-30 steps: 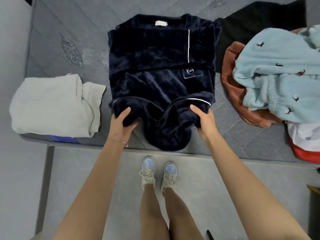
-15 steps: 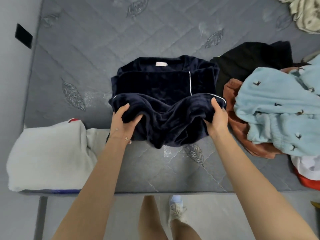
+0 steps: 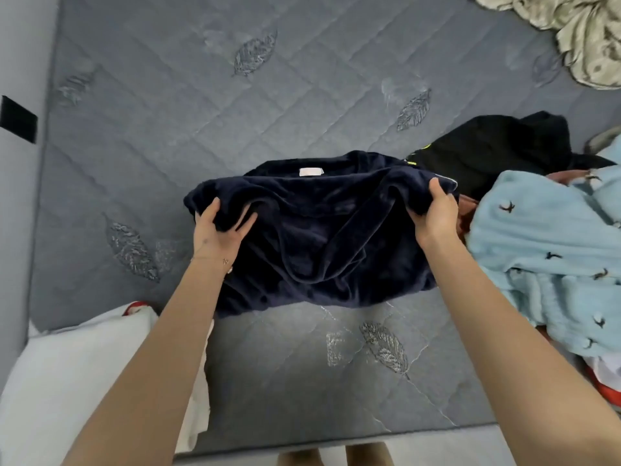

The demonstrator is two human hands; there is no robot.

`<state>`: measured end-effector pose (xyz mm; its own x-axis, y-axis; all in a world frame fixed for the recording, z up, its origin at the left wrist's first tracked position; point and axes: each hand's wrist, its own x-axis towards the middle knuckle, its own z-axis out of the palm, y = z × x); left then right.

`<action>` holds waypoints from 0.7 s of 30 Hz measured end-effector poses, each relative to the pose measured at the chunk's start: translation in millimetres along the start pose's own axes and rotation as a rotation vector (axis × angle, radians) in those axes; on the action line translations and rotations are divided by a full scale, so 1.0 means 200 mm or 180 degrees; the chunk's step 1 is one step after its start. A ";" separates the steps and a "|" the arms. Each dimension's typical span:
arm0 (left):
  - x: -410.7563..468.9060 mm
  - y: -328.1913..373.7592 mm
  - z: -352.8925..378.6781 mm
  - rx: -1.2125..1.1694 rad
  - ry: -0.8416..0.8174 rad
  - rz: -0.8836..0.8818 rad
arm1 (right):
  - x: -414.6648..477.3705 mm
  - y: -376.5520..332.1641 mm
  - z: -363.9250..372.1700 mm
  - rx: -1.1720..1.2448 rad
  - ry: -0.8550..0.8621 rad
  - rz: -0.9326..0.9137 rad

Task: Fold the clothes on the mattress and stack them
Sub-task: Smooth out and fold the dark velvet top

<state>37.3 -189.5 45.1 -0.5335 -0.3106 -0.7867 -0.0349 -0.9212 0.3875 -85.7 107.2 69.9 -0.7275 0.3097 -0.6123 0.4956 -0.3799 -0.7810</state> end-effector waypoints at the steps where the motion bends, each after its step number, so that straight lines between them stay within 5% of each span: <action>1: 0.04 0.00 0.02 0.0014 0.0033 0.0008 | 0.03 0.00 0.03 -0.0071 0.0015 -0.0016; 11: 0.38 0.00 0.17 -0.0069 0.0241 0.0214 | 0.41 0.00 0.24 -0.0612 -0.0075 0.0025; 18: 0.45 -0.13 0.12 0.3588 -0.0872 0.1095 | 0.53 0.19 0.19 -0.2556 -0.1212 -0.0518; 21: 0.50 -0.15 0.09 0.5104 -0.1276 0.1210 | 0.60 0.22 0.15 -0.4041 -0.1084 -0.1195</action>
<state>-29.9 -189.8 -36.6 -0.8684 -0.1359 -0.4768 -0.4874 0.4100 0.7709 -165.0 100.4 -34.5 -0.9019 -0.0821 -0.4241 0.2006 0.7899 -0.5795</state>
